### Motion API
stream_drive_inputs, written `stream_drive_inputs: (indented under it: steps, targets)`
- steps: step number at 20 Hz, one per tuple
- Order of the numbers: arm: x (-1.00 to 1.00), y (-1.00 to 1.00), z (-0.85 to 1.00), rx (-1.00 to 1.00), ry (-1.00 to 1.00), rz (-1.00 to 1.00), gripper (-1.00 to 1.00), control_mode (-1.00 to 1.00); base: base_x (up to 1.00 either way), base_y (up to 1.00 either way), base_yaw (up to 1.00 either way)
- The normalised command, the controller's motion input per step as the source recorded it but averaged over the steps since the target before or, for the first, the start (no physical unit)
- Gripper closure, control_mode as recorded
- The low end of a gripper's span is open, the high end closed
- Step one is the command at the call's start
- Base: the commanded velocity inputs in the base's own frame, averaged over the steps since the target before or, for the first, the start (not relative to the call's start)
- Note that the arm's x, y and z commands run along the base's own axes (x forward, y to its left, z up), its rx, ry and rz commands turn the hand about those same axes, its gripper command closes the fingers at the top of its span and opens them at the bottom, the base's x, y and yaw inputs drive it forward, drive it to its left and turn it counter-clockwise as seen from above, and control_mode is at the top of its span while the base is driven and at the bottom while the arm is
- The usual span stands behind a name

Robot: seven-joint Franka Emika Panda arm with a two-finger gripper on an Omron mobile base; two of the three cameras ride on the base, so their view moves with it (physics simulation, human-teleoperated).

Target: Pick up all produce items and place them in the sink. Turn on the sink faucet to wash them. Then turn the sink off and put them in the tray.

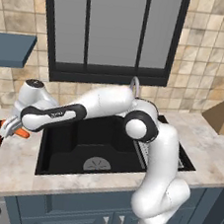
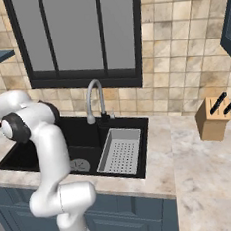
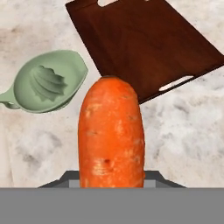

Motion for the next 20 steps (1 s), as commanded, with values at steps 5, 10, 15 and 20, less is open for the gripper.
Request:
stream_drive_inputs:
  steps: [5,10,15,20]
  targets:
    - [0.09,0.34,-0.13,0.00,-0.01,0.01,1.00,-1.00,0.00,0.00,0.00]
    - [0.10,0.32,-0.15,0.00,-0.02,0.00,1.00,-1.00,0.00,0.00,0.00]
    - [0.14,0.30,-0.22,0.00,0.00,0.00,1.00,-1.00,0.00,0.00,0.00]
    - [0.24,0.22,-0.15,0.00,0.00,0.00,1.00,-1.00,0.00,0.00,0.00]
